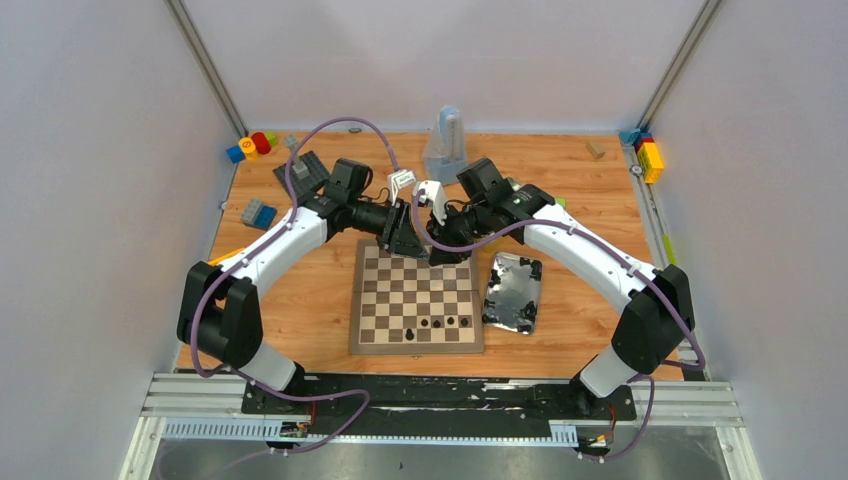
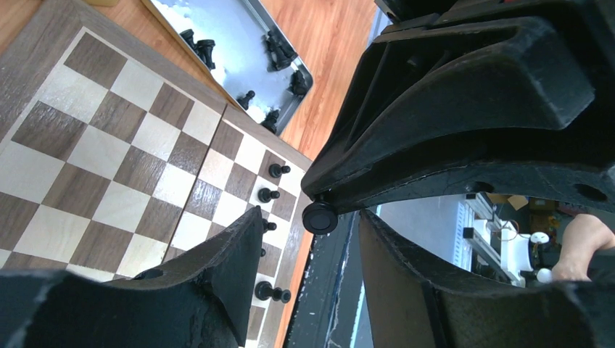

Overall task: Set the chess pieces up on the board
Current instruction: Place the chess piece on the chessboard.

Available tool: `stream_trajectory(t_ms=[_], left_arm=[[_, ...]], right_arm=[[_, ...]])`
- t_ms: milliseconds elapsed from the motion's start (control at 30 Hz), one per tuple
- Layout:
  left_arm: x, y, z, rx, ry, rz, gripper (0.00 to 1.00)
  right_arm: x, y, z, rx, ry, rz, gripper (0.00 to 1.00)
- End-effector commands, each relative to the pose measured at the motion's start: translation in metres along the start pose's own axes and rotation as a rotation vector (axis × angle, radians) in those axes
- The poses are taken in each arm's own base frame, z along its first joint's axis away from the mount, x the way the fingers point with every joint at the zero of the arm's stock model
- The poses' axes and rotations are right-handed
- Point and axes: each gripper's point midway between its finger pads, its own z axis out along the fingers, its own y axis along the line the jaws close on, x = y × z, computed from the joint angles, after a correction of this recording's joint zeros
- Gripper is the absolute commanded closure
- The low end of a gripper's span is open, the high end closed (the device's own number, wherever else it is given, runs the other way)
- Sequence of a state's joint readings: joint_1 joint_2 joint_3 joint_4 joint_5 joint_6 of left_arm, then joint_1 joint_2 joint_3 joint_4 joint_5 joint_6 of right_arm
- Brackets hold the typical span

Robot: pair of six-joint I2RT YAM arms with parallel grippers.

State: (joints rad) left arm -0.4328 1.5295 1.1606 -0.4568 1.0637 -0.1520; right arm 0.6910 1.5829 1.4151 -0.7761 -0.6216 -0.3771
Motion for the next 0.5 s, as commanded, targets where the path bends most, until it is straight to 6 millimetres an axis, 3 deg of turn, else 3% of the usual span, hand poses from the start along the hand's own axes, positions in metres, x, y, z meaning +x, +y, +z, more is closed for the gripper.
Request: stream_trajectory(t_ms=[0,467], left_arm=[[-0.0109,-0.0097,-0.0004,0.028,-0.006,0.051,0.42],[-0.0090,-0.0120,0.0041,0.058,0.009,0.051,0.56]], right_arm=[[-0.0223,0.0027,-0.0071,0.005,-0.067,-0.044,1.00],[-0.0226,0.0022,-0.0069,0.007,-0.067,-0.041,1.00]])
